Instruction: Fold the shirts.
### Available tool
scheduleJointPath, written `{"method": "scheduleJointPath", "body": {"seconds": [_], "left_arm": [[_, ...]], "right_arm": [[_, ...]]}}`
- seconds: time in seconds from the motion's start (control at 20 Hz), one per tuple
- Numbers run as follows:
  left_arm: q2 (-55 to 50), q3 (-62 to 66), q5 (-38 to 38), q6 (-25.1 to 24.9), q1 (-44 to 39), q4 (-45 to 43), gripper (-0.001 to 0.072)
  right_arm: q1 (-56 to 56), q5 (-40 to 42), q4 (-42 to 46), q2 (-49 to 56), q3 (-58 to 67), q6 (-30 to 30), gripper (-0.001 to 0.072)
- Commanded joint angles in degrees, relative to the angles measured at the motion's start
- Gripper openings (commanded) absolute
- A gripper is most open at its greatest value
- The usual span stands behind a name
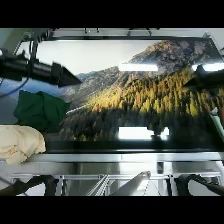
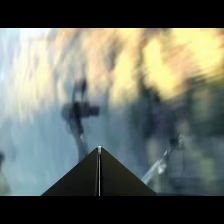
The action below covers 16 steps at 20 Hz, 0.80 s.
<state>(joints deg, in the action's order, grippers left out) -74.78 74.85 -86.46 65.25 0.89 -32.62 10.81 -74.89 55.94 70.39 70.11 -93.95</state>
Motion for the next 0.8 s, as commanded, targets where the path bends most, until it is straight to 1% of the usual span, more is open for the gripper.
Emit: {"method": "scheduleJointPath", "body": {"seconds": [0.0, 0.05, 0.15, 0.25, 0.35, 0.75], "left_arm": [[12.8, -22.5, 7.0, -2.4, 0.5, -3.9, 0.0005], [15.3, -27.2, 9.0, -2.3, 0.5, -3.9, 0.0028], [18.1, -32.3, 10.6, -2.3, 0.5, -3.8, 0.0028], [19.8, -34.7, 11.6, -2.3, 0.5, -3.8, 0.0024], [21.2, -35.8, 12.1, -2.2, 0.5, -3.8, 0.0024], [21.9, -35.9, 12.1, -2.2, 0.5, -3.7, 0.0024]], "right_arm": [[-14.5, 16.6, 0.2, -8.4, -20.0, 3.2, 0.0019], [-15.5, 18.8, -0.1, -9.2, -23.2, 4.4, 0.0019], [-15.6, 18.9, -1.2, -9.3, -24.9, 6.8, 0.0019], [-15.6, 18.7, -3.1, -9.3, -24.9, 8.4, 0.0021], [-15.6, 16.1, -4.4, -9.3, -24.9, 8.5, 0.0021], [-15.6, 16.0, -4.4, -9.3, -24.9, 8.5, 0.0022]]}}
